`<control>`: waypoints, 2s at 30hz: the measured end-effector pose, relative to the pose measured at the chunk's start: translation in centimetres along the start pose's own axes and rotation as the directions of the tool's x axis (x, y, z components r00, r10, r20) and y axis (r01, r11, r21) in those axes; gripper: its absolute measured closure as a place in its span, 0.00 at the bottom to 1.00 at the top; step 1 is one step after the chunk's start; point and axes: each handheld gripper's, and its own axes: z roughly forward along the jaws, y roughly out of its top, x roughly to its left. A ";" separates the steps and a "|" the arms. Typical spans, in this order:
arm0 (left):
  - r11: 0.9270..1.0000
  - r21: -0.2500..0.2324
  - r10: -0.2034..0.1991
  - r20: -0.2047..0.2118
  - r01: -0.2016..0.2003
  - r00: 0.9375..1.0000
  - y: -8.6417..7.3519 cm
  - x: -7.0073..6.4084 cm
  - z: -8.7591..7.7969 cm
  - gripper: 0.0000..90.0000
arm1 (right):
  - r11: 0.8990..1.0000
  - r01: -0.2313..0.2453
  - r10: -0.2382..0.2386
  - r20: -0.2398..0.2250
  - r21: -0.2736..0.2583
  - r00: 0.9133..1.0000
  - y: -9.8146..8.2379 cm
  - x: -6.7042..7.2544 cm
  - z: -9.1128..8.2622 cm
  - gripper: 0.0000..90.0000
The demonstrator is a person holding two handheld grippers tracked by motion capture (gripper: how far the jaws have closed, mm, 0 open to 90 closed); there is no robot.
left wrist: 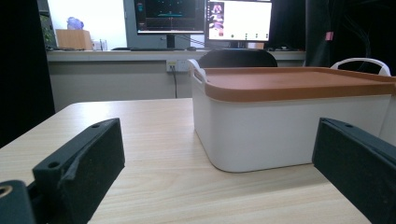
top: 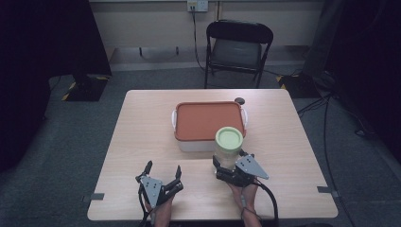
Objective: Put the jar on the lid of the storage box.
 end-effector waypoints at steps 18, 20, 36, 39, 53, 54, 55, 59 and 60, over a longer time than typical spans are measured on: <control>1.000 0.000 0.000 0.000 0.000 1.000 0.0 0.0 0.0 0.02 | 1.000 0.002 -0.001 -0.022 0.006 1.000 2.1 -0.1 0.5 0.12; 1.000 0.000 0.000 0.000 0.000 1.000 0.0 0.0 0.0 0.02 | 1.000 0.005 -0.004 -0.025 0.005 1.000 2.5 -0.1 0.6 0.12; 1.000 0.000 0.000 0.001 0.000 1.000 0.0 0.0 0.0 0.02 | 1.000 0.015 -0.016 -0.036 -0.010 0.999 5.7 -0.2 1.8 0.12; 1.000 0.000 0.000 0.001 0.000 1.000 0.0 0.0 0.0 0.02 | 1.000 0.011 -0.012 -0.037 -0.014 0.999 6.4 -0.3 2.0 0.12; 1.000 0.000 -0.001 0.002 0.001 1.000 0.0 0.0 0.0 0.02 | 1.000 0.006 -0.006 -0.049 -0.018 0.999 8.5 -0.5 2.5 0.12; 1.000 0.000 0.000 0.002 0.000 1.000 0.0 0.0 0.0 0.02 | 1.000 0.003 -0.004 -0.049 -0.019 0.999 8.6 -0.5 2.5 0.12; 1.000 0.000 0.000 0.002 0.000 1.000 0.0 0.0 0.0 0.02 | 1.000 0.004 -0.005 -0.049 -0.022 0.999 8.8 -0.5 2.5 0.12; 1.000 0.000 -0.001 0.002 0.001 1.000 0.0 0.0 0.0 0.02 | 0.999 0.004 -0.006 -0.046 -0.034 0.999 9.3 -0.6 2.4 0.12; 1.000 0.000 -0.001 0.002 0.001 1.000 0.0 0.0 0.0 0.02 | 0.999 0.002 -0.004 -0.043 -0.037 0.999 9.5 -0.6 2.4 0.12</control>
